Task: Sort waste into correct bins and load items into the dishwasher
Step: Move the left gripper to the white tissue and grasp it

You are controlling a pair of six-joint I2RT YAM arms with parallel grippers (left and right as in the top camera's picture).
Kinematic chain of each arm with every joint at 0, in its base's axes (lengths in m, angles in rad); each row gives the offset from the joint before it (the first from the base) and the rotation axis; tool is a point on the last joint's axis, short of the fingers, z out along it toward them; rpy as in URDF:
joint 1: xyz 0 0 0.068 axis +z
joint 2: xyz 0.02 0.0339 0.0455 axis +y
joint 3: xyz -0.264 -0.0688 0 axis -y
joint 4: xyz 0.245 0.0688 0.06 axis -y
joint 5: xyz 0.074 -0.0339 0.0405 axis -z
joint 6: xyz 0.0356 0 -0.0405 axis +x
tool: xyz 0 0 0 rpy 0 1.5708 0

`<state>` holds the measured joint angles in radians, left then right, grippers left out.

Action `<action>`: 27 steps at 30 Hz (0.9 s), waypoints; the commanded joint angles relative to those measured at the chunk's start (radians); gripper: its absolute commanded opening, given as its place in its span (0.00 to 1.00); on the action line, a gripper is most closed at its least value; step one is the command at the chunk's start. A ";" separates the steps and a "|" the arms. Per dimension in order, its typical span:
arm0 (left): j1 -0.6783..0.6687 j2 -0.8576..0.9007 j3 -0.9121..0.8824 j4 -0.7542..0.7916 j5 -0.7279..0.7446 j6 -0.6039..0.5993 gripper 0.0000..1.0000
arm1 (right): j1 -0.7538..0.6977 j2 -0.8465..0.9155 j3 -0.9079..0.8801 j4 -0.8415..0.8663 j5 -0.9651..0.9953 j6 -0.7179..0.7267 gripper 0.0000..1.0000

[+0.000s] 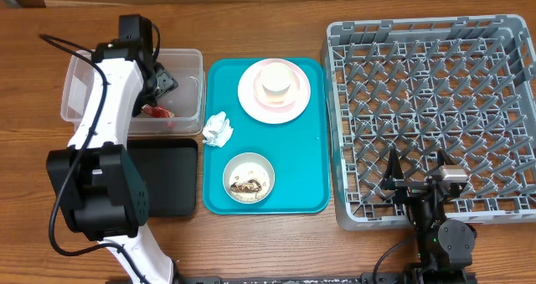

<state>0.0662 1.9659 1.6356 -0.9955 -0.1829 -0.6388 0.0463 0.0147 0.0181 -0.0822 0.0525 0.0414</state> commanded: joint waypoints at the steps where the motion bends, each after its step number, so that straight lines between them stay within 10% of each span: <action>1: 0.005 -0.002 0.140 -0.080 0.024 0.083 0.70 | -0.003 -0.012 -0.010 0.005 0.006 0.005 1.00; 7: -0.050 -0.049 0.283 -0.259 0.046 0.168 0.45 | -0.003 -0.011 -0.010 0.005 0.006 0.005 1.00; 27: -0.447 -0.139 0.185 -0.433 0.060 0.300 0.46 | -0.003 -0.011 -0.010 0.005 0.006 0.005 1.00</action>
<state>-0.3569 1.8473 1.8656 -1.4525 -0.1268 -0.3927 0.0463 0.0147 0.0181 -0.0830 0.0528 0.0414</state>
